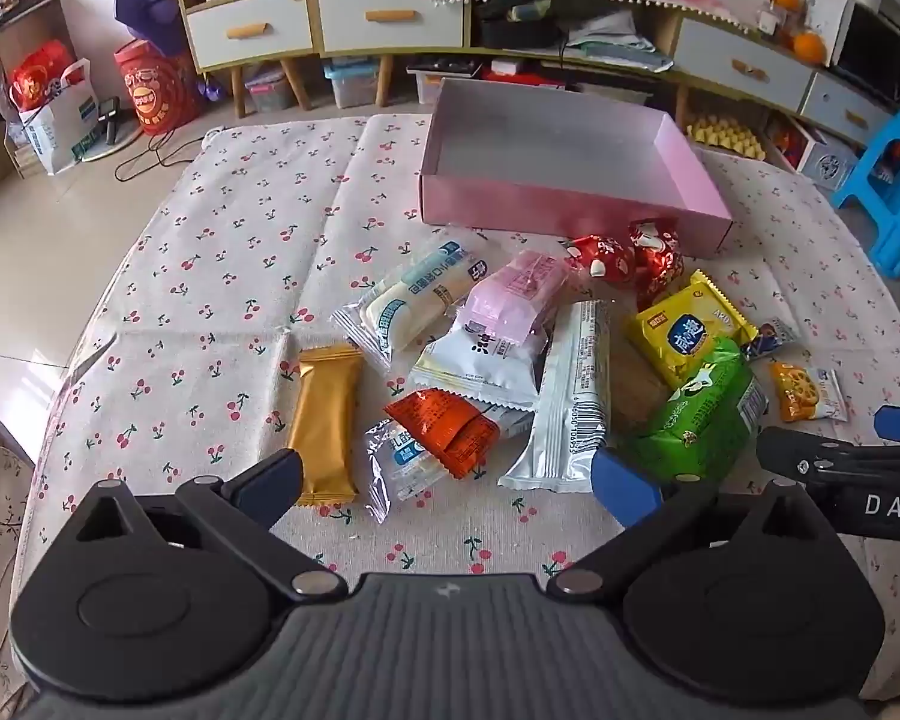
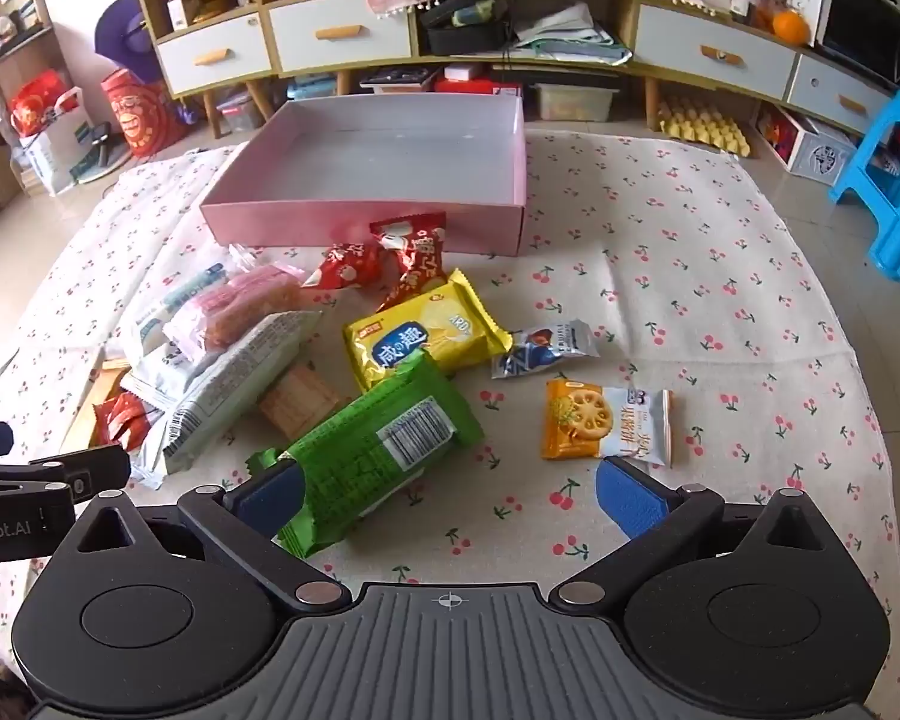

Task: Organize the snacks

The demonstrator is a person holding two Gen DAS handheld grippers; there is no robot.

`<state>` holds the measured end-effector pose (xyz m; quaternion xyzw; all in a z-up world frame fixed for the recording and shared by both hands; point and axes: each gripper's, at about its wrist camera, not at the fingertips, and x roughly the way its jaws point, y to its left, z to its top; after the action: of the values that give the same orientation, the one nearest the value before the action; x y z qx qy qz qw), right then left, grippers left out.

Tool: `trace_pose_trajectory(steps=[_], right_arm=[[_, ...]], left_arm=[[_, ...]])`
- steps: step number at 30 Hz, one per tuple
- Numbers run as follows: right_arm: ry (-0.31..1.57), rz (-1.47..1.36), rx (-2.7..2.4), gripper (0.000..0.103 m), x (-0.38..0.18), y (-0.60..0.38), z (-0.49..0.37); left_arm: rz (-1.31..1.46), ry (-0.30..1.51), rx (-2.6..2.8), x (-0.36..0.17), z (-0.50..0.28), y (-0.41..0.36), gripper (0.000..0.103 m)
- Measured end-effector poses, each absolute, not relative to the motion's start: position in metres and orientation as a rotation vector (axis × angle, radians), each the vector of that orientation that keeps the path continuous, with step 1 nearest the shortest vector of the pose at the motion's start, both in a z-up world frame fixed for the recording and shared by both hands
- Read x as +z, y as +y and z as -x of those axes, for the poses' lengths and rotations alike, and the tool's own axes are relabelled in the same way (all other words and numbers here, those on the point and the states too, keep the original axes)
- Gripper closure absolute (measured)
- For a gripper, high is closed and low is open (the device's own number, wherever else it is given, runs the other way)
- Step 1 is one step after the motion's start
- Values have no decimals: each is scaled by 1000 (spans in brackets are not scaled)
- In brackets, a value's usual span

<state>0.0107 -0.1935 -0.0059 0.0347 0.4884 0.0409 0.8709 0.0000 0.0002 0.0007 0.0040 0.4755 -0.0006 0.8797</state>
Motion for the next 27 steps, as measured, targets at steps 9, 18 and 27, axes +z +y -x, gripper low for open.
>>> trace_pose_trajectory(steps=[9,18,27], right_arm=[[1012,-71,77,0,-4,-201,-11],[1003,-70,56,0,-2,-198,-10],[998,-74,53,0,-2,-196,-10]], left_arm=[[-17,980,9,4,-1,8,0],[-22,976,19,1,1,5,0],[-25,974,23,0,1,5,0]])
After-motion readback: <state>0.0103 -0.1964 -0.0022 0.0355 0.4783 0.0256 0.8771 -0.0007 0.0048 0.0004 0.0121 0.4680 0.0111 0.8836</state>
